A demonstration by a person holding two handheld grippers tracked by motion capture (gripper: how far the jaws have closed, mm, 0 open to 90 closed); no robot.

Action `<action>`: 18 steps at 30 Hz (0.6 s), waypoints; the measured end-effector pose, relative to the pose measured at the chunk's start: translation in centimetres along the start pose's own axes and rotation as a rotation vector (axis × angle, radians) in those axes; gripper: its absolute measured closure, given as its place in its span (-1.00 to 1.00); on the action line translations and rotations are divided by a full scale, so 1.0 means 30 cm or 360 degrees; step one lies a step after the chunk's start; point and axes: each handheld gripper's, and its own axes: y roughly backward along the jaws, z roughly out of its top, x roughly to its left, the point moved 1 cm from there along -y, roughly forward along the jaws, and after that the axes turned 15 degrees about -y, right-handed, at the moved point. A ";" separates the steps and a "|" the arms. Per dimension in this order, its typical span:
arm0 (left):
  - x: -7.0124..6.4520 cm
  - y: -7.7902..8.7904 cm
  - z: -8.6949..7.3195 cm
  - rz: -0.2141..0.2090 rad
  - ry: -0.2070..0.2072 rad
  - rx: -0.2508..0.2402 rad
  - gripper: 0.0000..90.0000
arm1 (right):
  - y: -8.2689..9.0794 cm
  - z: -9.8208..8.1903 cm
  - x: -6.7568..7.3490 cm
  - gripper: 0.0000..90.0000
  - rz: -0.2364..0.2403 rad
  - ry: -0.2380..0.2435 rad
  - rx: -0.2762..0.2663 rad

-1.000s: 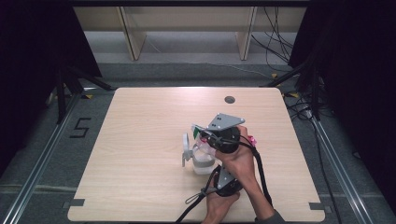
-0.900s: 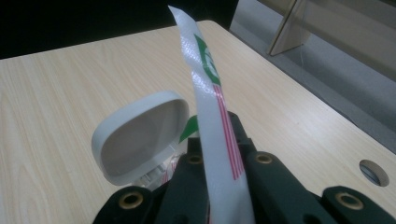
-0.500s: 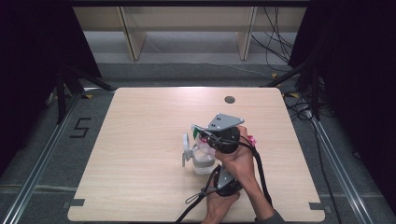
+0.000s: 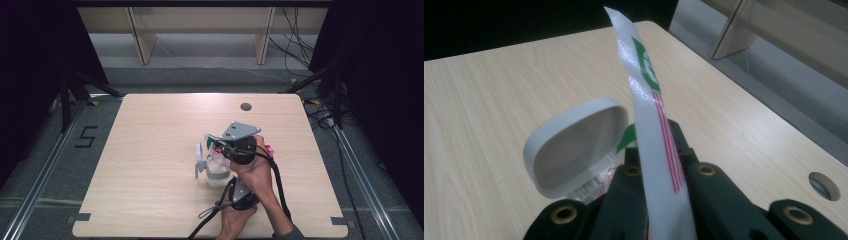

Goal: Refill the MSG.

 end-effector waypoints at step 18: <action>0.000 -0.001 0.001 0.0003 0.0006 -0.0003 0.74 | -0.006 0.001 0.001 1.00 0.0004 0.0047 0.0002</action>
